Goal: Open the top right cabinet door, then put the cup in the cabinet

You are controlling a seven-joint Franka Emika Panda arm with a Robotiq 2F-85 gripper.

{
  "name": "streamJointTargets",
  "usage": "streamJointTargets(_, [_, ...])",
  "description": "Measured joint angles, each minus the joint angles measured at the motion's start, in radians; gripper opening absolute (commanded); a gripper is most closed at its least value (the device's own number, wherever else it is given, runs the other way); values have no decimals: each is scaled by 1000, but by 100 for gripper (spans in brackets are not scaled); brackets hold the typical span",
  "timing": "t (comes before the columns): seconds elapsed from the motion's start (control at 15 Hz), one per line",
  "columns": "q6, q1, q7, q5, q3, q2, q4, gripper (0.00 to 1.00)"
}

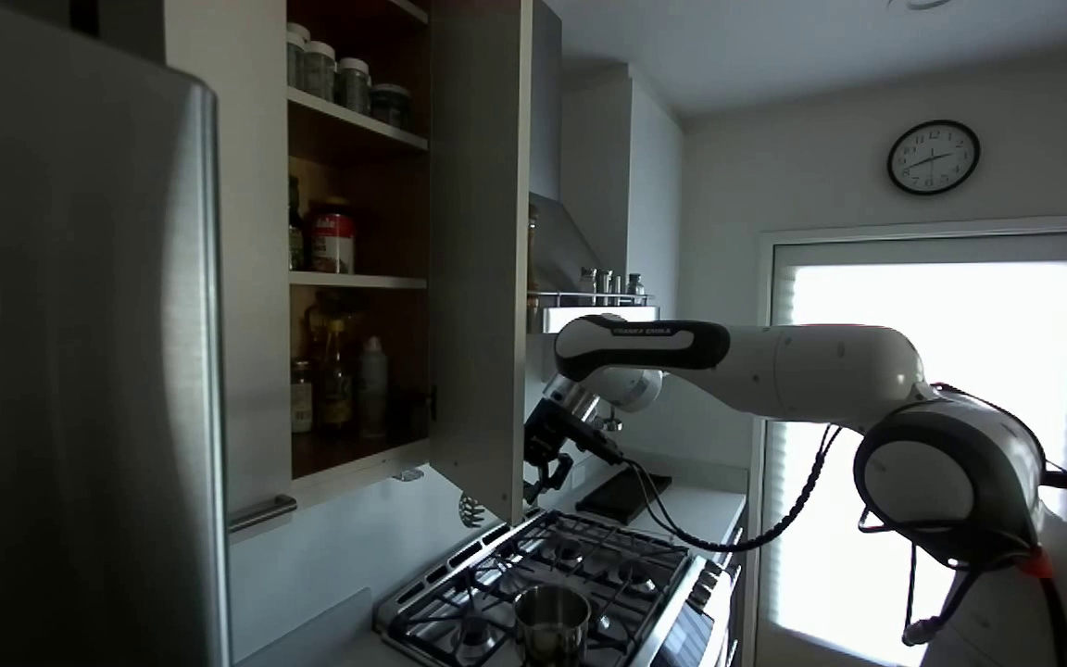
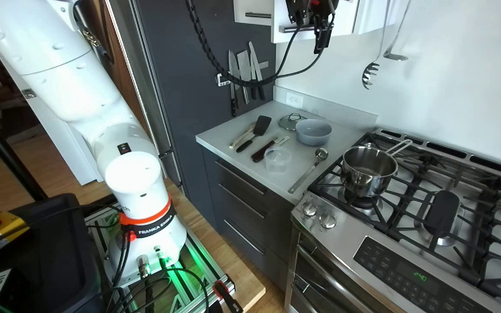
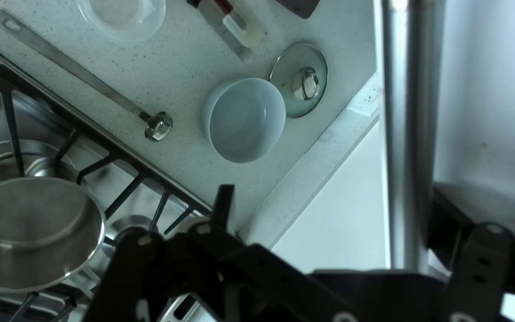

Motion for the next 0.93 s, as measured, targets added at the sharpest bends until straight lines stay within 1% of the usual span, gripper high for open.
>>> streamJointTargets(0.2, [102, -14, 21, 39, -6, 2, 0, 100])
streamJointTargets(0.47, [179, -24, 47, 98, -16, 5, 0, 100])
streamJointTargets(0.93, [331, -58, 136, 102, -23, 4, -22, 100])
